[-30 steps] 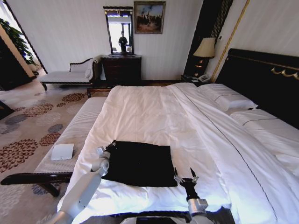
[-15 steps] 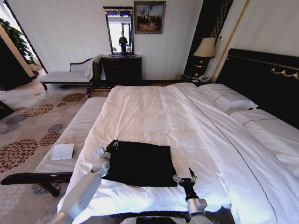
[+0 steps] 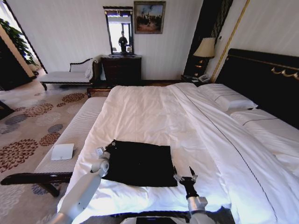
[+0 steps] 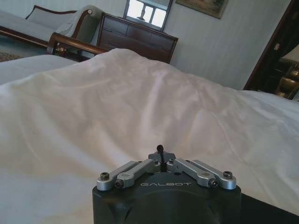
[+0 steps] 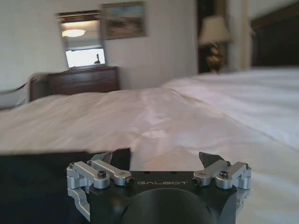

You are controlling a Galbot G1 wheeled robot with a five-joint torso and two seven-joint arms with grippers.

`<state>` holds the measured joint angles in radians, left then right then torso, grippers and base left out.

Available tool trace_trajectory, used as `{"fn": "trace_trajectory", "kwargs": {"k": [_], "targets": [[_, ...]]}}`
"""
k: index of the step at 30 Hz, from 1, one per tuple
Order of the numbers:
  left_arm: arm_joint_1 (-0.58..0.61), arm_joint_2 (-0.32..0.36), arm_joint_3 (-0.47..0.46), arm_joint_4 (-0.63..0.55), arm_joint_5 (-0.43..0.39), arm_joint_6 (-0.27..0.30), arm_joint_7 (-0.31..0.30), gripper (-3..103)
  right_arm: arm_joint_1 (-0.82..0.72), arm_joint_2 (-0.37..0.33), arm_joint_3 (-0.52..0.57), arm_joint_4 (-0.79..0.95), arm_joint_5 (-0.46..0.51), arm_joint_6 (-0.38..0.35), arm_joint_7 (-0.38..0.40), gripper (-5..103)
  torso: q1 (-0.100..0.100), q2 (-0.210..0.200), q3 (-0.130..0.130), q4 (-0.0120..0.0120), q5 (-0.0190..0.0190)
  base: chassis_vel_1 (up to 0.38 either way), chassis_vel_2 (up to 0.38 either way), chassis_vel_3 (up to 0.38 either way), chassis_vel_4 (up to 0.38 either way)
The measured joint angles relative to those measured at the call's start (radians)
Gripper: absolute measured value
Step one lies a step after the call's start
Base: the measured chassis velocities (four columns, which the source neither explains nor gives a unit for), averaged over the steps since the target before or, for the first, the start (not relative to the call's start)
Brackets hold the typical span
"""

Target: Fold the clothes on the bed.

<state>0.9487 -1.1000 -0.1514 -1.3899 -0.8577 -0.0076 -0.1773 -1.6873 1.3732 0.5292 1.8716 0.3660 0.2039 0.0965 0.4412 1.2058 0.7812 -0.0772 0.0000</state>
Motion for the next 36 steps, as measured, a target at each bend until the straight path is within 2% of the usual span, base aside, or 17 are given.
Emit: {"fn": "trace_trajectory", "kwargs": {"k": [1, 3, 4, 5, 6, 9, 10, 11, 14, 18, 21, 22, 23, 36], "targets": [[0.0, 0.0, 0.0, 0.0, 0.0, 0.0, 0.0, 0, 0.0, 0.0, 0.0, 0.0, 0.0, 0.0, 0.0, 100, 0.0, 0.0, 0.0, 0.0, 0.0, 0.0, 0.0, 0.0, 0.0], [0.01, 0.007, -0.004, -0.021, 0.0, 0.0, -0.005, 0, 0.031, -0.017, 0.016, 0.019, 0.112, -0.064, 0.01, 100, 0.0, 0.0, 0.0, -0.0001, 0.0, 0.0, 0.0, 0.0, 0.0], [0.019, 0.015, -0.007, -0.041, 0.0, 0.0, -0.011, 0, 0.077, -0.041, 0.033, 0.024, 0.223, -0.128, 0.02, 100, 0.0, 0.0, 0.0, 0.0001, 0.0001, 0.0, 0.0, 0.0, 0.0], [0.024, 0.019, -0.009, -0.051, 0.001, 0.0, -0.015, 0, 0.105, -0.056, 0.039, 0.023, 0.281, -0.16, 0.023, 100, 0.0, 0.0, 0.0, 0.0, -0.0002, 0.0, 0.0, 0.0, 0.0], [0.024, 0.019, -0.009, -0.051, 0.001, 0.0, -0.015, 0, 0.105, -0.056, 0.039, 0.023, 0.281, -0.16, 0.023, 100, 0.0, 0.0, 0.0, 0.0, -0.0002, 0.0, 0.0, 0.0, 0.0], [0.033, 0.033, -0.011, -0.075, 0.0, 0.002, -0.023, 0, 0.229, -0.113, 0.036, -0.036, 0.518, -0.277, 0.027, 100, 0.0, 0.0, 0.0, 0.0001, 0.0001, 0.0, 0.0, 0.0, 0.0], [0.035, 0.037, -0.011, -0.079, -0.001, 0.003, -0.025, 0, 0.264, -0.124, 0.029, -0.061, 0.562, -0.297, 0.027, 100, 0.0, 0.0, 0.0, 0.0, -0.0001, 0.0, 0.0, 0.0, 0.0], [0.035, 0.037, -0.011, -0.079, -0.001, 0.003, -0.025, 0, 0.264, -0.124, 0.029, -0.061, 0.562, -0.297, 0.027, 100, 0.0, 0.0, 0.0, 0.0, -0.0001, 0.0, 0.0, 0.0, 0.0], [0.028, 0.049, 0.0, -0.086, -0.007, 0.011, -0.033, 0, 0.408, -0.161, -0.005, -0.195, 0.683, -0.358, 0.023, 100, 0.0, 0.0, 0.0, 0.0008, 0.0003, 0.0, 0.0, 0.0, 0.0], [0.001, 0.05, 0.027, -0.075, -0.013, 0.02, -0.038, 0, 0.525, -0.173, -0.041, -0.326, 0.706, -0.385, -0.002, 100, 0.0, 0.0, 0.0, -0.0002, -0.0001, 0.0, 0.0, 0.0, 0.0], [-0.001, 0.052, 0.03, -0.072, -0.014, 0.022, -0.041, 0, 0.581, -0.169, -0.073, -0.4, 0.704, -0.398, -0.014, 100, 0.0, 0.0, 0.0, 0.0, -0.0001, 0.0, 0.0, 0.0, 0.0], [-0.002, 0.053, 0.03, -0.071, -0.014, 0.023, -0.043, 0, 0.601, -0.164, -0.084, -0.423, 0.699, -0.401, -0.02, 100, 0.0, 0.0, 0.0, -0.0001, 0.0, 0.0, 0.0, 0.0, 0.0], [0.0, 0.064, 0.03, -0.071, -0.016, 0.029, -0.044, 0, 0.661, -0.134, -0.118, -0.52, 0.654, -0.405, -0.054, 100, 0.0, 0.0, 0.0, 0.0003, -0.0001, 0.0, 0.0, 0.0, 0.0], [0.017, 0.085, 0.01, -0.057, -0.025, 0.03, -0.037, 0, 0.674, -0.097, -0.166, -0.558, 0.623, -0.41, -0.098, 102, 0.0, 0.0, 0.0, -0.0001, -0.0003, 0.0, 0.0, 0.0, 0.0]]}}
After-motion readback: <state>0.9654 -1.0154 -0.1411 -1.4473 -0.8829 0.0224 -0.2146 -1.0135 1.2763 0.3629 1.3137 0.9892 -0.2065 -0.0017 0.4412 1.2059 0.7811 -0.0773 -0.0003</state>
